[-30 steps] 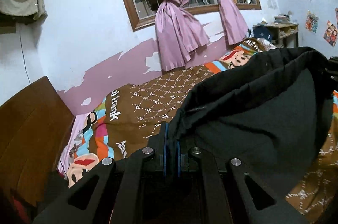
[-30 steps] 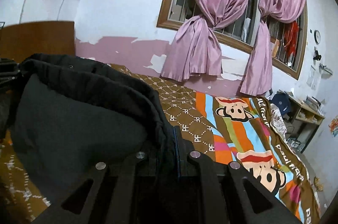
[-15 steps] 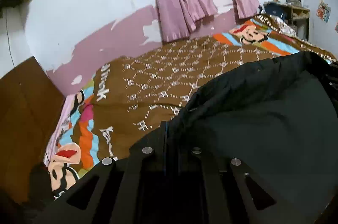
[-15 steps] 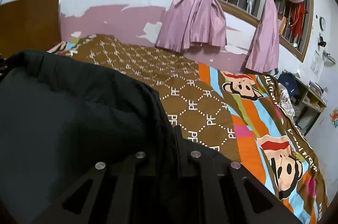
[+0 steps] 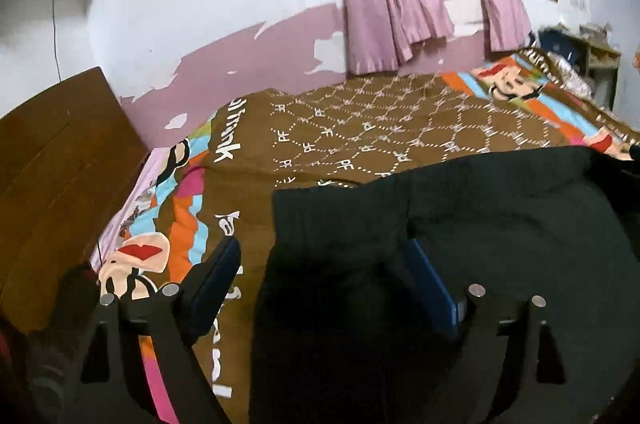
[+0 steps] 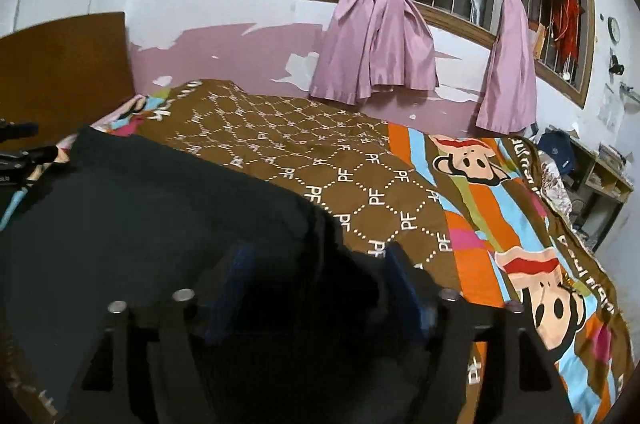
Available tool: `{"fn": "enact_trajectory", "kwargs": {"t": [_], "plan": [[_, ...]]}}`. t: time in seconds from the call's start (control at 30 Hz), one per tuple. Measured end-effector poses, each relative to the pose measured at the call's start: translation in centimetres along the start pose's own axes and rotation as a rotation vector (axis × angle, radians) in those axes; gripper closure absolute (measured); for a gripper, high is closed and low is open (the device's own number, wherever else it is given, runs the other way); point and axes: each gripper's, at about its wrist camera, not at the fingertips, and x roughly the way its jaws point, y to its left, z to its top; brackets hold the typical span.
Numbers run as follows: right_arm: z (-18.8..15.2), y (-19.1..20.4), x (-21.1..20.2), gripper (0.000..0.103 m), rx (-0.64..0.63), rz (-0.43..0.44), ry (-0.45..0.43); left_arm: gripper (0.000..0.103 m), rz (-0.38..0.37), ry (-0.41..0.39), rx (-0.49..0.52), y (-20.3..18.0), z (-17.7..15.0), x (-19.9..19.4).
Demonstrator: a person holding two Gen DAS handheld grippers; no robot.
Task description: Fold large clothes
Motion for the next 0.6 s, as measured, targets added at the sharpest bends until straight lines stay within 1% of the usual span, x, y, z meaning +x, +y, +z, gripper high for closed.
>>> {"fn": "enact_trajectory", "kwargs": {"t": [0.03, 0.1, 0.17, 0.27, 0.33, 0.37, 0.4, 0.43, 0.53, 0.6], "plan": [[-0.4, 0.1, -0.9, 0.021, 0.005, 0.025, 0.000, 0.022, -0.004, -0.008, 0.002, 0.0, -0.3, -0.8], [-1.5, 0.5, -2.6, 0.019, 0.017, 0.071, 0.008, 0.022, -0.023, -0.030, 0.017, -0.2, -1.1, -2.7], [-3.2, 1.0, -3.7, 0.017, 0.040, 0.130, 0.032, 0.021, -0.067, -0.052, 0.030, -0.8, -2.3, -4.4], [-6.0, 1.8, -4.2, 0.016, 0.066, 0.201, 0.069, 0.014, -0.178, -0.042, 0.023, -2.0, -4.5, -6.0], [-7.4, 2.2, -3.8, 0.016, 0.081, 0.218, 0.103, 0.013, -0.278, 0.007, 0.020, -3.3, -5.9, -6.0], [-8.3, 2.3, -3.2, 0.016, 0.099, 0.225, 0.128, 0.013, -0.337, 0.046, 0.023, -4.1, -6.5, -5.7], [-8.8, 2.3, -2.8, 0.016, 0.118, 0.233, 0.141, 0.013, -0.368, 0.068, 0.027, -4.7, -7.0, -5.4], [-9.0, 2.2, -2.3, 0.016, 0.140, 0.243, 0.146, 0.013, -0.374, 0.081, 0.043, -5.4, -7.4, -5.1], [-8.4, 1.5, -0.5, 0.013, 0.196, 0.255, 0.148, 0.013, -0.346, 0.070, 0.085, -6.6, -7.2, -4.3], [-7.5, 1.3, 0.8, 0.013, 0.216, 0.260, 0.157, 0.011, -0.348, 0.076, 0.055, -6.4, -6.5, -3.5]]}}
